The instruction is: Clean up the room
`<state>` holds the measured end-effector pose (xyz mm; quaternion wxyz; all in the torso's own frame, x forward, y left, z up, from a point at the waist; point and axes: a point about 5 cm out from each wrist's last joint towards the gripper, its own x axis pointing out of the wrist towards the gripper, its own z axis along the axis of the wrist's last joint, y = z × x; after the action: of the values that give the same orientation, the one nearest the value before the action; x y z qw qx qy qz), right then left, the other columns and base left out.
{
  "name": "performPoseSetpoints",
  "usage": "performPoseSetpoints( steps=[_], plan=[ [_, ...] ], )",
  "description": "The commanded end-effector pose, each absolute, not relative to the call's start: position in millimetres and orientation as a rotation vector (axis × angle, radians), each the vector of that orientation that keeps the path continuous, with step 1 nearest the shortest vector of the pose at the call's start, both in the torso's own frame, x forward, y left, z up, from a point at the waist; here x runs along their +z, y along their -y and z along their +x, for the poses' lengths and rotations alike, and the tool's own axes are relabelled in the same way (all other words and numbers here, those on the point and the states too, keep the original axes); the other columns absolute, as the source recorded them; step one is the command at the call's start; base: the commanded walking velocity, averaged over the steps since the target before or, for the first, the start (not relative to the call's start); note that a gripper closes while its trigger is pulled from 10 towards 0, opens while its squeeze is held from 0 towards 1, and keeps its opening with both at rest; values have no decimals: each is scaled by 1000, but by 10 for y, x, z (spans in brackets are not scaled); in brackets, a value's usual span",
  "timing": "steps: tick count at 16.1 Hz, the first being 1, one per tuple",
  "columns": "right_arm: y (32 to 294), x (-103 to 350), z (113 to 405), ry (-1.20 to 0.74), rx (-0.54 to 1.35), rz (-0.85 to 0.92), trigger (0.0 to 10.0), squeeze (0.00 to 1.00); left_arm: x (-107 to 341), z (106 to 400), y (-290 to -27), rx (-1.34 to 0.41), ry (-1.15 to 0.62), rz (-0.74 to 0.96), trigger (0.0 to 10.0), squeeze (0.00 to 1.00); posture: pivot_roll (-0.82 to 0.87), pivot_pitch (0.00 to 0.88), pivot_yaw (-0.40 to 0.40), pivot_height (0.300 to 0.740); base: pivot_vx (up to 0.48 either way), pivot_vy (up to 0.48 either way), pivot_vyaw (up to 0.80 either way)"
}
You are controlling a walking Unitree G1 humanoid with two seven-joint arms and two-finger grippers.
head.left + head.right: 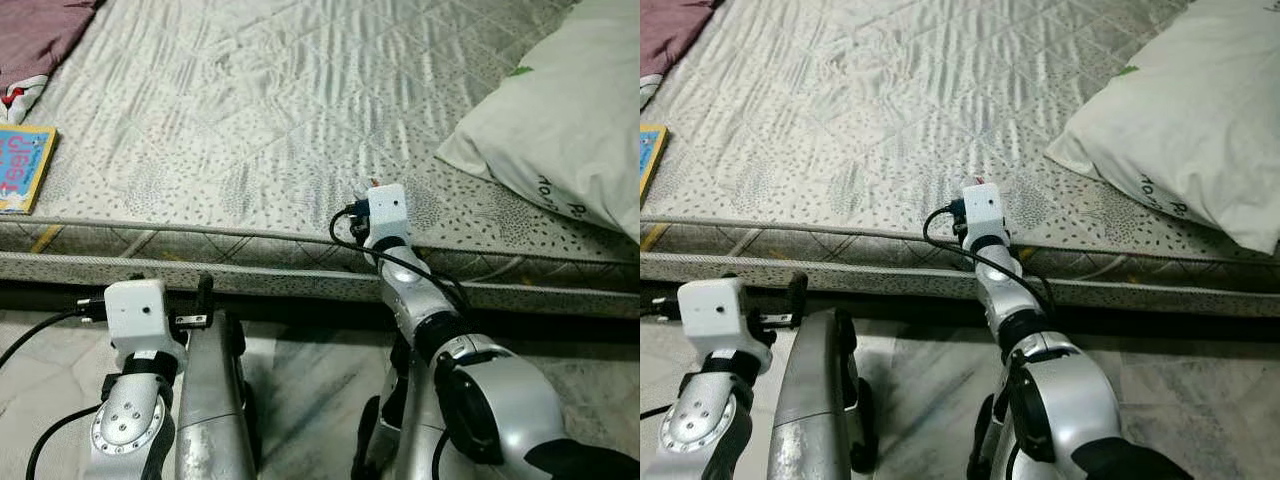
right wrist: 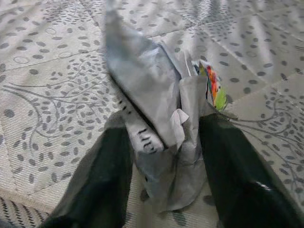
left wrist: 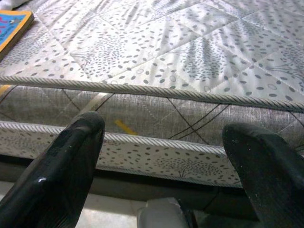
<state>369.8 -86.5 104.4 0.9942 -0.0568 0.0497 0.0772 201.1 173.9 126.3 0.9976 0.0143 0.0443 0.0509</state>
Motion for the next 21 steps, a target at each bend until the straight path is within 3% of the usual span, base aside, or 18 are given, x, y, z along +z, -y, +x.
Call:
performPoseSetpoints(
  steps=[1, 13, 15, 21],
  plan=[
    [877, 992, 3688, -138, 152, -110, 0, 0, 1216, 2005, -1772, 121, -106, 31, 10000, 0, 170, 213, -51, 519, 0, 0, 0],
    [813, 1090, 3749, -155, 247, -36, 0, 0, 1222, 2328, -1791, 120, -25, 30, 10000, 0, 135, 49, -78, 519, 0, 0, 0],
    [878, 1132, 3776, -143, 251, 7, 0, 0, 1200, 2460, -1761, 90, -12, 29, 10000, 0, 83, 0, -46, 519, 0, 0, 0],
    [1243, 997, 3666, -110, 216, 94, 0, 0, 1198, 2673, -1742, 46, 52, 16, 10000, 0, -21, 0, -13, 519, 0, 0, 0]
  ],
)
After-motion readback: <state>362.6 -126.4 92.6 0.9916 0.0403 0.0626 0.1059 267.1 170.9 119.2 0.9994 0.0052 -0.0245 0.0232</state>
